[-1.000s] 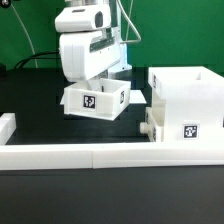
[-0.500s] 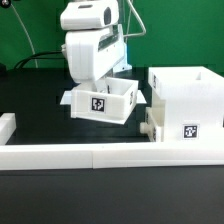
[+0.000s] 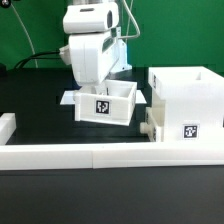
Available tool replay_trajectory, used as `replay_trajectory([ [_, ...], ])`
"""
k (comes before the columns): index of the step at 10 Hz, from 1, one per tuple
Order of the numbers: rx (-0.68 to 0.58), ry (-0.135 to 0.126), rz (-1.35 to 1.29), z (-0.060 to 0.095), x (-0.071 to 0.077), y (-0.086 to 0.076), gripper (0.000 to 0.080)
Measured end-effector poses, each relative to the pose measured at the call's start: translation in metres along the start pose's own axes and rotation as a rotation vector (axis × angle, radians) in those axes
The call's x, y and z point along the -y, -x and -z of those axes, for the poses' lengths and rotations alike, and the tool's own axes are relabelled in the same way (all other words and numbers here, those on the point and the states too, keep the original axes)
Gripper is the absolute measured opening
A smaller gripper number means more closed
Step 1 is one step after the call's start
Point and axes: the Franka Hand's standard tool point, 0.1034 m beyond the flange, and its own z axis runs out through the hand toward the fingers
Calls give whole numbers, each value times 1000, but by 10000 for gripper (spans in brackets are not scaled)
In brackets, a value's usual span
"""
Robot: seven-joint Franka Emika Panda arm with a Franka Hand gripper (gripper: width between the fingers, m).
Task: Assemble drawer
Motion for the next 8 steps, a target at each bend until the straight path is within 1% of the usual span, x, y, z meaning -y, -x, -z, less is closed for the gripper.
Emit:
replay_trajectory([
  [3,1,-4,10,-1,1,-1,42],
  [5,4,-6,83,-2,1,1,42],
  [8,4,-13,99,-5,4,-4,42],
])
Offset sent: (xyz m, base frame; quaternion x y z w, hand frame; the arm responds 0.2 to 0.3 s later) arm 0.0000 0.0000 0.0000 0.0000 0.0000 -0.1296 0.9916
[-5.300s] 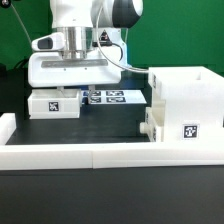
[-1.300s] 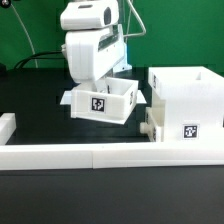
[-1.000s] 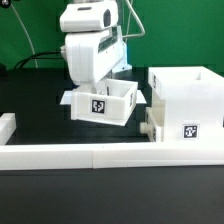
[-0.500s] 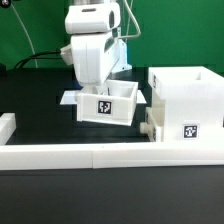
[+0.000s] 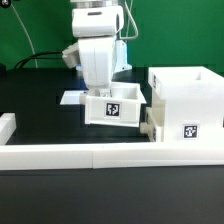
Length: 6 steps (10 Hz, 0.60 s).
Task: Assemble drawer
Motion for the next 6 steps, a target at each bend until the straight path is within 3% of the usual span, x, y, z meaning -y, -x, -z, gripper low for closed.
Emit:
replay_trajectory([
  [6,-2,-5,11,-2,2,-5,42],
])
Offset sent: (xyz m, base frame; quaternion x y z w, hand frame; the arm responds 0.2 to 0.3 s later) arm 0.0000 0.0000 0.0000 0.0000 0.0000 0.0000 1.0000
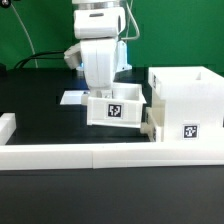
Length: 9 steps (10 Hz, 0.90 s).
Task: Assemble drawer
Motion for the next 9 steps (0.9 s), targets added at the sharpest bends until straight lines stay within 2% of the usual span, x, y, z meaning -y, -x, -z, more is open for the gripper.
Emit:
replay_trajectory([
  [5,-1,-4,18,-2,1,0,42],
  [6,-2,6,17,-2,0,-2,42],
  [7,-4,27,15,-2,-1,-1,42],
  [9,-6,44,12,-3,-1,-2,42],
])
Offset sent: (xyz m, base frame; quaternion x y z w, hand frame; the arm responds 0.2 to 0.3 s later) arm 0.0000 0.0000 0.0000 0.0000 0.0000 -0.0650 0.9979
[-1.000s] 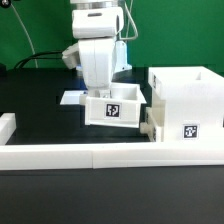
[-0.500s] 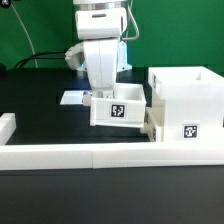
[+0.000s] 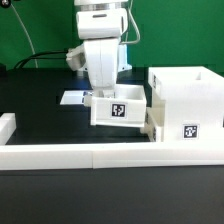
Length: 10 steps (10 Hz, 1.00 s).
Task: Assemble drawer
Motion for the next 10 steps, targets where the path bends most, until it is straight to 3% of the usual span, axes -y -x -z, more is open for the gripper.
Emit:
replay_trajectory([
  [2,-3,14,-14,0,-1,-8,42],
  [10,-2,10,-17,2,-3,-9,42],
])
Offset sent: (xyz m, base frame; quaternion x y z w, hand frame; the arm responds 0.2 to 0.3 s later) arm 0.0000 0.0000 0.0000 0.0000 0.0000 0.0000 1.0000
